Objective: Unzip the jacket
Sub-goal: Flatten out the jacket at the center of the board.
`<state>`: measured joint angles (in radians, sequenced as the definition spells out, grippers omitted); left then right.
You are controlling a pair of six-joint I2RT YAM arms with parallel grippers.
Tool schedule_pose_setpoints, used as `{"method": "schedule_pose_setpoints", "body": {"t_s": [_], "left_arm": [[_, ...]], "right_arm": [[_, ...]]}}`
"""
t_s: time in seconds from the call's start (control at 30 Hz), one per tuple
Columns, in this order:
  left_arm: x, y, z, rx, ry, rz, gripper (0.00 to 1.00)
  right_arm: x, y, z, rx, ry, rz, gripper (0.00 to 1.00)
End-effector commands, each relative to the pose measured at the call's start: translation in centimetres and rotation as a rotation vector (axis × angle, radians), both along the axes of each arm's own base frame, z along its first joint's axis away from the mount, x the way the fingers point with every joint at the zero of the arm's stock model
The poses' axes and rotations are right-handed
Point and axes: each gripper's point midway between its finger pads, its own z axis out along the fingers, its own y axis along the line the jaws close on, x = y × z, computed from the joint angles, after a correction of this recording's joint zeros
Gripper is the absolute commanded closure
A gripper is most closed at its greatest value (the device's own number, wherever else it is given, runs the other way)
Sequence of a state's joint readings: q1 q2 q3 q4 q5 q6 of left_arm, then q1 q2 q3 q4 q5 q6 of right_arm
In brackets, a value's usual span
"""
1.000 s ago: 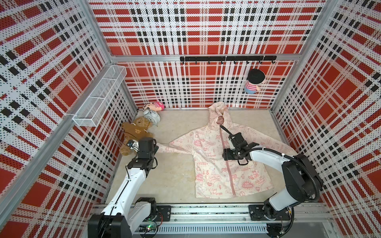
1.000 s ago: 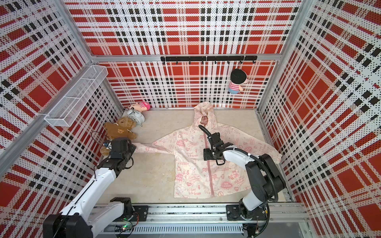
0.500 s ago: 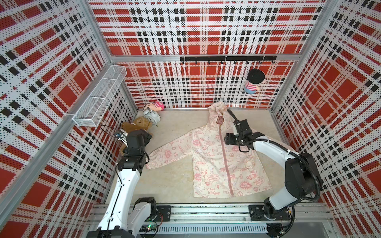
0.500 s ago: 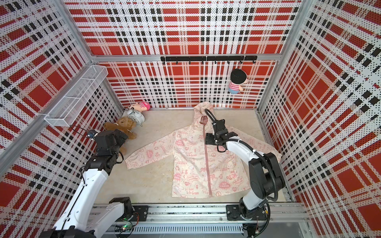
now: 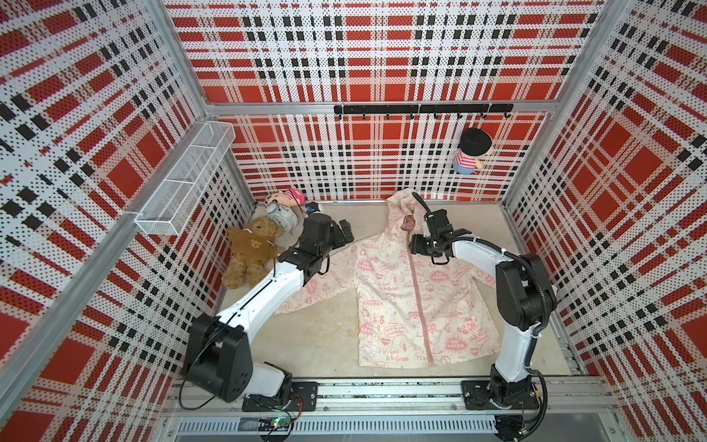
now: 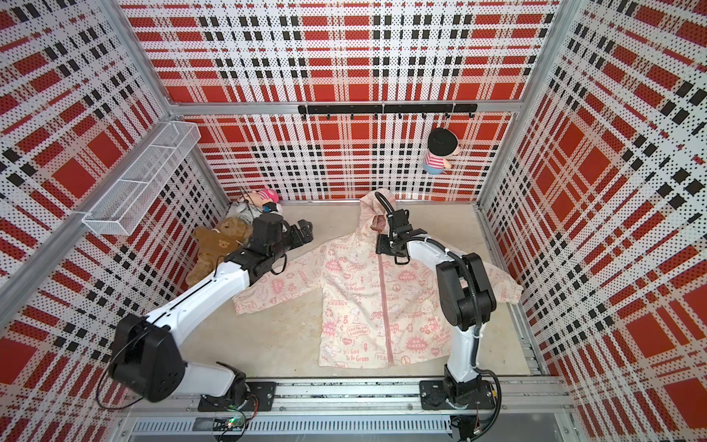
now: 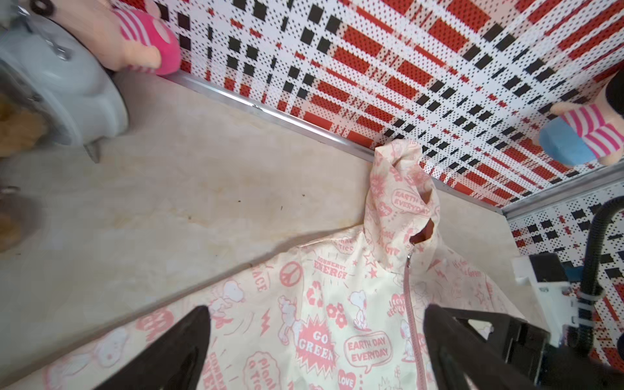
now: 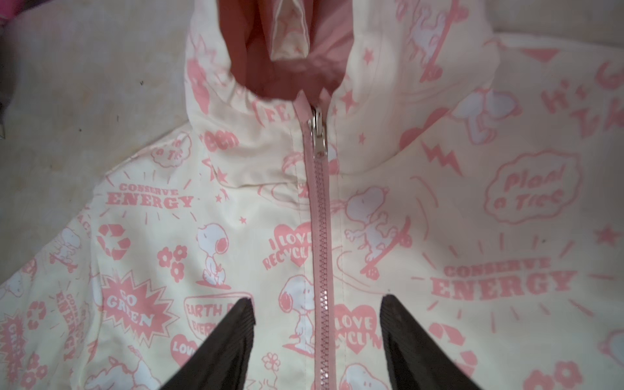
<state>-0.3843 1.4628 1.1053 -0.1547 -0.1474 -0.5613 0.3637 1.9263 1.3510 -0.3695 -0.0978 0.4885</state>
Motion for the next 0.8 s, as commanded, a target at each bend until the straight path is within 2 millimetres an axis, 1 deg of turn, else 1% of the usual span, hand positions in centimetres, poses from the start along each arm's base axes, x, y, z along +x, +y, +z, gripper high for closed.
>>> {"method": "schedule_pose_setpoints", "body": {"t_s": [0.0, 0.1, 0.2, 0.27, 0.3, 0.37, 0.4, 0.47, 0.5, 0.57, 0.6, 0.63, 0.67, 0.7, 0.73, 0.77], "left_arm": [[2.0, -2.4, 0.3, -0.036, -0.022, -0.083, 0.00], [3.4, -3.4, -0.7, -0.063, -0.007, -0.112, 0.00], [4.7, -4.0, -1.6, -0.102, 0.006, -0.128, 0.02], [5.5, -4.1, -2.4, -0.138, 0.034, -0.115, 0.02], [5.8, -4.1, -2.8, -0.153, 0.045, -0.114, 0.00], [6.5, -4.4, -3.5, -0.179, 0.069, -0.110, 0.05], [6.7, -4.6, -3.8, -0.189, 0.078, -0.112, 0.08], [7.3, -5.3, -4.4, -0.207, 0.095, -0.122, 0.15], [7.5, -5.7, -4.6, -0.215, 0.100, -0.138, 0.16], [8.0, -7.4, -4.4, -0.217, 0.076, -0.209, 0.20], [8.1, -8.4, -4.2, -0.199, 0.053, -0.260, 0.18], [8.1, -9.7, -3.9, -0.181, 0.021, -0.330, 0.16], [8.2, -10.7, -3.7, -0.151, -0.011, -0.389, 0.13], [8.4, -11.3, -3.5, -0.118, -0.034, -0.436, 0.10], [8.5, -11.8, -3.1, -0.073, -0.073, -0.487, 0.02], [8.5, -12.2, -2.4, -0.019, -0.134, -0.539, 0.02]], "right_arm": [[-1.8, 0.7, -2.9, -0.015, 0.057, 0.000, 0.38], [-3.4, 0.8, -4.8, -0.052, 0.097, 0.000, 0.42], [-4.8, 0.9, -6.4, -0.075, 0.133, -0.001, 0.51], [-5.8, 1.0, -7.1, -0.091, 0.147, 0.011, 0.64], [-6.2, 1.1, -7.3, -0.099, 0.150, 0.013, 0.68], [-7.3, 1.9, -7.7, -0.086, 0.165, 0.004, 0.77], [-7.8, 2.3, -7.9, -0.083, 0.169, 0.010, 0.79], [-9.1, 3.7, -8.0, -0.060, 0.171, 0.038, 0.82], [-9.6, 4.2, -8.0, -0.043, 0.170, 0.046, 0.82], [-10.6, 5.0, -7.5, 0.004, 0.157, 0.055, 0.82], [-10.9, 5.3, -7.0, 0.030, 0.142, 0.061, 0.81], [-11.1, 5.4, -6.0, 0.057, 0.118, 0.067, 0.79], [-11.1, 5.5, -4.8, 0.077, 0.088, 0.076, 0.71], [-11.1, 5.4, -3.6, 0.080, 0.057, 0.085, 0.60], [-11.1, 5.1, -2.0, 0.079, 0.013, 0.098, 0.51], [-11.0, 4.8, -0.1, 0.076, -0.040, 0.105, 0.45]]}}
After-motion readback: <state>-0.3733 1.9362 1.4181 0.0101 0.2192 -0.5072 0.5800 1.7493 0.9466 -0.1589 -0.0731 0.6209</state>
